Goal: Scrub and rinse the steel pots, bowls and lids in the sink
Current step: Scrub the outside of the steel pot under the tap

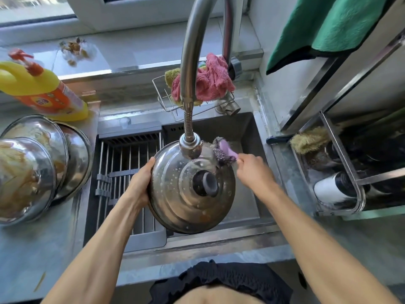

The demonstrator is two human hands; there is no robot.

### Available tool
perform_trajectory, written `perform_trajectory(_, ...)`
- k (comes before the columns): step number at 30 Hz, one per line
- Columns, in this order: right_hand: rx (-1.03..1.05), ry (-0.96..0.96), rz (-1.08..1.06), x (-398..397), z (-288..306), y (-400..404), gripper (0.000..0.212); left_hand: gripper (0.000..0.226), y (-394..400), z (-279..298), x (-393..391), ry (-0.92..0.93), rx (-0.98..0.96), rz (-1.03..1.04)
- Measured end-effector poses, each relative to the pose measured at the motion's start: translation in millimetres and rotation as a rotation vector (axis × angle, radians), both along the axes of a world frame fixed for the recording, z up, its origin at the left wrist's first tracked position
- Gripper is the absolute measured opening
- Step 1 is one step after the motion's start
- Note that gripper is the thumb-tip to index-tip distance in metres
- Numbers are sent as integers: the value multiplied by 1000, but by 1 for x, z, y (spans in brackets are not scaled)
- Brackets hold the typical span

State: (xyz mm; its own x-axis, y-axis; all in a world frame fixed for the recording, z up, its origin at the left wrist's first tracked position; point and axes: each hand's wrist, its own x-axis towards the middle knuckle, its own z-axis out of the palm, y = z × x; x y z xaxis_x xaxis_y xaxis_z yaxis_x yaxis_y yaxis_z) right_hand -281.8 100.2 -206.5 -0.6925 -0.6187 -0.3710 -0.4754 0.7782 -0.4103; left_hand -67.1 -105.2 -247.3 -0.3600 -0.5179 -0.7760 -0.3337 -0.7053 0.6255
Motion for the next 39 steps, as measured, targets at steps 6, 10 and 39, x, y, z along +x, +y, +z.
perform_trajectory(6, -37, -72, 49, 4, 7, 6, 27, 48, 3, 3, 6, 12, 3, 43)
perform_trajectory(10, -19, -74, -79, 7, 2, 10, 25, 48, 6, 9, 2, 59, -3, 111)
perform_trajectory(39, -34, -87, -11, 98, 29, 39, 25, 46, 29, 36, -5, 88, -7, 599)
